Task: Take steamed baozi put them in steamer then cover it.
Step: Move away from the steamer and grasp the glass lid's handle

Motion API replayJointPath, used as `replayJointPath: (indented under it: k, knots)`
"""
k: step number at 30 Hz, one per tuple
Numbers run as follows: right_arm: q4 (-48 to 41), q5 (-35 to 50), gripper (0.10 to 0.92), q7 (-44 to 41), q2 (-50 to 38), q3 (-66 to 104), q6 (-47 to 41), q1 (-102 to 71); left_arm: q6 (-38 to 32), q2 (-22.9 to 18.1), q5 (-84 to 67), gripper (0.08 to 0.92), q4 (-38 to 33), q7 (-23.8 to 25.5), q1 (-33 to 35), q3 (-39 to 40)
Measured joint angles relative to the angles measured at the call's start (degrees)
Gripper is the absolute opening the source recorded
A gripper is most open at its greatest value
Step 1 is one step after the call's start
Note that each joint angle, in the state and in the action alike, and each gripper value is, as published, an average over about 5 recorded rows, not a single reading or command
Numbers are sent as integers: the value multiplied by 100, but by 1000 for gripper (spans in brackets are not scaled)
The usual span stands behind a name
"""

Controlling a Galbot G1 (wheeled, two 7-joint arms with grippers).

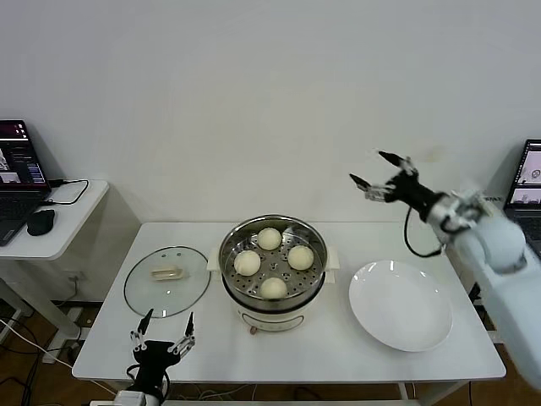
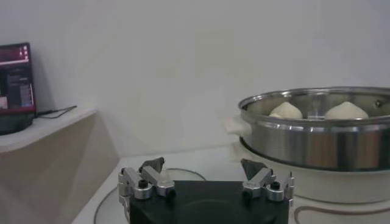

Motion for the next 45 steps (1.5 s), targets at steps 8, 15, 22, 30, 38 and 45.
replayJointPath:
  k: [8, 15, 22, 30, 38, 45]
  knots:
    - [465, 155, 823, 413, 953, 1291, 549, -2069, -3, 81, 9, 823, 165, 27, -207, -89]
    - [607, 144, 823, 665, 1637, 1695, 778, -3159, -16, 54, 55, 823, 274, 60, -363, -123]
    - [743, 108, 823, 770, 1988, 1916, 842, -3773, -34, 111, 119, 823, 295, 115, -438, -160]
    - [768, 82, 823, 783, 2138, 2048, 887, -4061, -30, 30, 408, 823, 405, 24, -529, -116]
    - [875, 92, 823, 810, 2186, 2103, 865, -4172, -265, -26, 1667, 823, 538, -181, -564, -48]
    - [936, 61, 823, 921, 2252, 2079, 753, -4127, -170, 148, 3715, 823, 742, -485, -625, 32]
